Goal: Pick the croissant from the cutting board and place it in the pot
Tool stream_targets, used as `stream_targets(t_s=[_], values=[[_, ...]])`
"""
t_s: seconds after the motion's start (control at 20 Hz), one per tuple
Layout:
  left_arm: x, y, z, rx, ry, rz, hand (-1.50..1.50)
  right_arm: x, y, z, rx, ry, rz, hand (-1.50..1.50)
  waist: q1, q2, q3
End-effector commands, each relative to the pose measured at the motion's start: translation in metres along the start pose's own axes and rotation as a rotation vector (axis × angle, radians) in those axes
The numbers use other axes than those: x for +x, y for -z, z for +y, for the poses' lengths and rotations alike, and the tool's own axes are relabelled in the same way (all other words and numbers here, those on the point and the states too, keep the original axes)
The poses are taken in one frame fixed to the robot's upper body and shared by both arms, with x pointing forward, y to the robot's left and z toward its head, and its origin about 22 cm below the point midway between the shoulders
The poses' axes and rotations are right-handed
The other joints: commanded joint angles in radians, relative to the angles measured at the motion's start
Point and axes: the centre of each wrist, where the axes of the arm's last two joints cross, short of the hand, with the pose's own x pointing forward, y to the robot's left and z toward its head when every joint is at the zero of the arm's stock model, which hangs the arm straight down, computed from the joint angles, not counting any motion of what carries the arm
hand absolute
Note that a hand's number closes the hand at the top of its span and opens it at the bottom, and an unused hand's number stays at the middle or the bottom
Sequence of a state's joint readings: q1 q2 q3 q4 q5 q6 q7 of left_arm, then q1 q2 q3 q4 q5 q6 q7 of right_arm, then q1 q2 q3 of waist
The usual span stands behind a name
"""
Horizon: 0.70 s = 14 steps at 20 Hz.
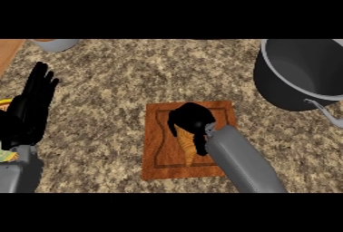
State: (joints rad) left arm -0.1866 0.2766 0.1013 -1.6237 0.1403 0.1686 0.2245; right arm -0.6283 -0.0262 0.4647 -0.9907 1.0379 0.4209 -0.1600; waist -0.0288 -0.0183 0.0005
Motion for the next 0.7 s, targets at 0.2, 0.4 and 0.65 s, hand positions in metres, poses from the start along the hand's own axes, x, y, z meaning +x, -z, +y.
stream_targets(t_s=[0.2,0.4,0.65], values=[[-0.004,0.009,0.003,0.018,0.006,0.017,0.00,0.027,-0.042,0.007,-0.256,0.266,0.309,1.50,-0.019,0.005,-0.002],[-0.013,-0.009,0.000,0.005,0.011,0.015,0.00,0.037,-0.075,-0.023,-0.571,0.384,0.358,1.50,-0.007,-0.001,-0.001],[-0.003,0.000,0.000,0.016,0.006,0.002,0.00,0.061,-0.118,-0.052,-0.926,0.428,0.415,1.50,-0.011,0.003,0.000]])
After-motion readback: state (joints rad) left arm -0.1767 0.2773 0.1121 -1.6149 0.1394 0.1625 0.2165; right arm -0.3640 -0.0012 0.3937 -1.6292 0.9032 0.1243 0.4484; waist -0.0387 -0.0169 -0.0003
